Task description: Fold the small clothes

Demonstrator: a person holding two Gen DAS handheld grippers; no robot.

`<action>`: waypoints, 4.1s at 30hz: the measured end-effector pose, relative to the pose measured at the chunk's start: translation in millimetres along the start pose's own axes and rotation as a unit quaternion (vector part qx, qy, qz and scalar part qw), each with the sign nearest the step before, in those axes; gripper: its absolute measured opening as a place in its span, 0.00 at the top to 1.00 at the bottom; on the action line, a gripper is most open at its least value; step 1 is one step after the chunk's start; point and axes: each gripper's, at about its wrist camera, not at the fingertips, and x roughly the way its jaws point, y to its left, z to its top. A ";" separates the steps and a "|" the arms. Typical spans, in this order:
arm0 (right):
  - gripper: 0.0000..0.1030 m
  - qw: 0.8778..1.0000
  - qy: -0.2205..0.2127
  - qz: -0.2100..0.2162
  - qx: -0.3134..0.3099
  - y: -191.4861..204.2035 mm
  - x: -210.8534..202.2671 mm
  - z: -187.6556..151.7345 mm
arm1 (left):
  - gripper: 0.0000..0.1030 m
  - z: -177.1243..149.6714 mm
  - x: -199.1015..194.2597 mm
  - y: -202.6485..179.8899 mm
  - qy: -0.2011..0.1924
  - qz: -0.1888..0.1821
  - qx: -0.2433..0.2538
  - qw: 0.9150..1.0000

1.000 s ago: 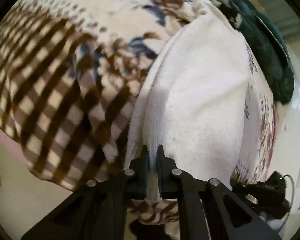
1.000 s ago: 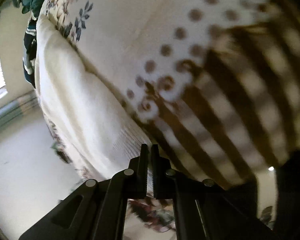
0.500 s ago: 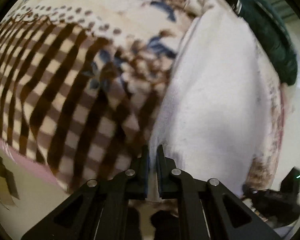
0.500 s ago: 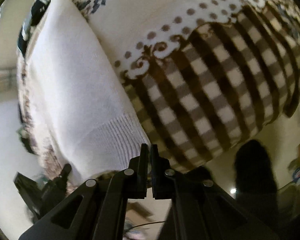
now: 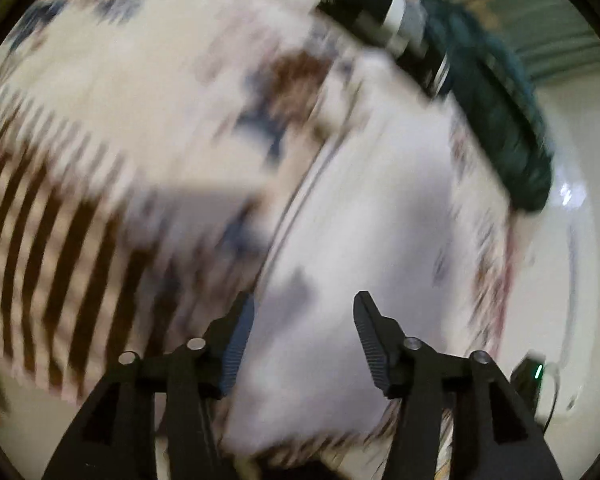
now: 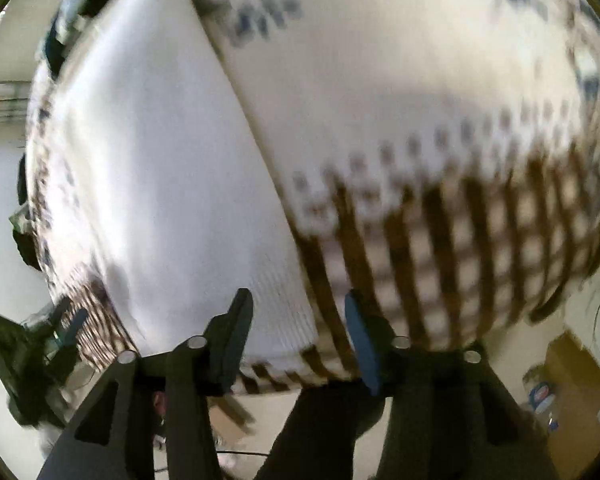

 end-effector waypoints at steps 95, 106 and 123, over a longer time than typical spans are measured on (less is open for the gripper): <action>0.71 0.992 0.102 0.069 -0.031 -3.5 91.1 -86.9 | 0.70 -95.9 74.1 59.3 0.114 -0.011 0.030 0.993; 0.32 0.984 0.089 0.150 0.038 -34.1 117.9 -71.2 | 0.50 -94.8 100.4 63.7 0.132 -0.059 0.007 0.989; 0.87 0.967 0.003 0.255 0.017 0.7 -14.2 -44.8 | 0.92 -49.7 12.3 0.0 0.038 -0.186 -0.032 0.981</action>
